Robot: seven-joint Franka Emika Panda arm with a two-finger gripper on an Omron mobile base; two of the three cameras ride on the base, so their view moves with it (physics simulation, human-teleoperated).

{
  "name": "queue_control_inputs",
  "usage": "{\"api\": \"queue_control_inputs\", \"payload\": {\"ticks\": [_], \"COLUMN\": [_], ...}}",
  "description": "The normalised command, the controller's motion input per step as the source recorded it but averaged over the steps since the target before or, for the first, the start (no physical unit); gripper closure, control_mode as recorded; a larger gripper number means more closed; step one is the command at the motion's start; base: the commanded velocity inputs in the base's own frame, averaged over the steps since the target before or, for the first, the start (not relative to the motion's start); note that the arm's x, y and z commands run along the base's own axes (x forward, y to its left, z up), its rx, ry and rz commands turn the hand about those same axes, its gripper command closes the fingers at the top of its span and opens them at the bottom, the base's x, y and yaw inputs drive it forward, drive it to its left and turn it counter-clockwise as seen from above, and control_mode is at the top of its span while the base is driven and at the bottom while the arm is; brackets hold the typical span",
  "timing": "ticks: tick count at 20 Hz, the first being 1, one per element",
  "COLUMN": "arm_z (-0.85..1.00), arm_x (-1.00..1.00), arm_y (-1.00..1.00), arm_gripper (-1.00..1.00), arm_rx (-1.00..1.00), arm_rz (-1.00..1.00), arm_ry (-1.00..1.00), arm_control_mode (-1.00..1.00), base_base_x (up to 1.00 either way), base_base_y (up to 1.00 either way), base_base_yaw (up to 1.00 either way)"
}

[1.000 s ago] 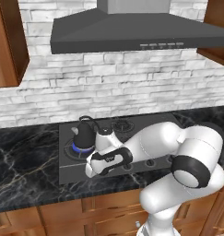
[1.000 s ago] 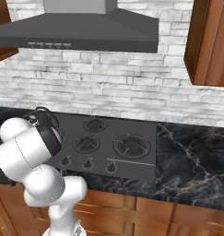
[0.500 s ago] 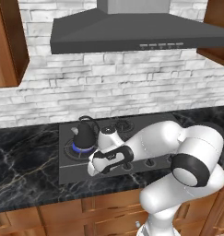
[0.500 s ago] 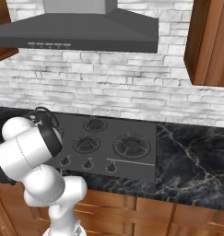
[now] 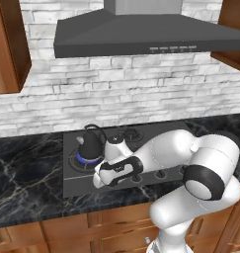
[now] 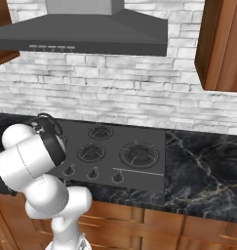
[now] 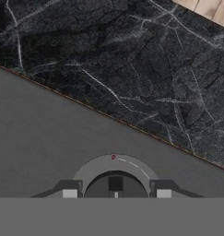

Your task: The kettle is done boiling. Turn off the stove, then wait for 300 timesteps before moving the kettle to the dining table.

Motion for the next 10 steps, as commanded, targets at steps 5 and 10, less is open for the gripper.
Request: {"api": "queue_control_inputs", "payload": {"ticks": [5,10], "arm_z": [-0.03,-0.03], "arm_x": [0.0,0.0], "arm_y": [0.0,0.0], "arm_gripper": [1.0,1.0], "arm_rx": [0.0,0.0], "arm_rz": [-0.19,-0.24], "arm_ry": [0.05,0.06], "arm_control_mode": [-1.0,-1.0], "base_base_x": [0.0,0.0], "base_base_y": [0.0,0.0], "base_base_yaw": [0.0,0.0]}}
